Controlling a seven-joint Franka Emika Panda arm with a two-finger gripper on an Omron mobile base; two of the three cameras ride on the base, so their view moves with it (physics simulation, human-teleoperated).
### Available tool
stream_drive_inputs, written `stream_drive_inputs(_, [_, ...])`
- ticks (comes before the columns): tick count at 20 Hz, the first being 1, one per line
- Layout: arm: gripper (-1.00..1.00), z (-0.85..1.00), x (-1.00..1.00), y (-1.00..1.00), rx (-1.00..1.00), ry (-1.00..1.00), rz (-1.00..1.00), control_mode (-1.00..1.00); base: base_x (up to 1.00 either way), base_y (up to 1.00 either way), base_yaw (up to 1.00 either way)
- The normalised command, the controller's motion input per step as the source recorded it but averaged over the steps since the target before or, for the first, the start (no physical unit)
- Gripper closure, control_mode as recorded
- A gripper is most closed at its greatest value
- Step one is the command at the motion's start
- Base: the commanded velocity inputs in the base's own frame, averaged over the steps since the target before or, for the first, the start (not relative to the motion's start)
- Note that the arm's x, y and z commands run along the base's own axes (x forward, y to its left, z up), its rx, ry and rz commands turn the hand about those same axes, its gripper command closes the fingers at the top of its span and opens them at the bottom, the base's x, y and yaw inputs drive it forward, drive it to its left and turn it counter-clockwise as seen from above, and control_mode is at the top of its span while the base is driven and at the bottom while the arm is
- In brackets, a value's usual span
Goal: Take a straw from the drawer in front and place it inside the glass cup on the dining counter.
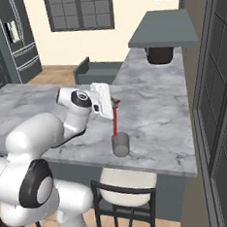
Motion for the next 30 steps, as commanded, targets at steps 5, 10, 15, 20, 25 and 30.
stream_drive_inputs(5, [1.00,-0.26,0.00,0.00,0.35,-0.10,0.07,-1.00,0.00,0.00,0.00])
stream_drive_inputs(10, [1.00,-0.28,0.00,-0.05,0.30,-0.14,0.12,-1.00,0.00,0.00,0.00])
stream_drive_inputs(15, [1.00,-0.07,0.00,-0.09,0.10,-0.37,0.09,-1.00,0.00,0.00,0.00])
stream_drive_inputs(20, [1.00,-0.04,0.01,-0.24,0.00,-0.38,0.06,-1.00,0.00,0.00,0.00])
stream_drive_inputs(25, [1.00,-0.27,0.00,-0.33,0.00,-0.24,0.11,-1.00,0.00,0.00,0.00])
stream_drive_inputs(30, [1.00,-0.33,0.00,-0.07,0.03,-0.06,0.14,-1.00,0.00,0.00,0.00])
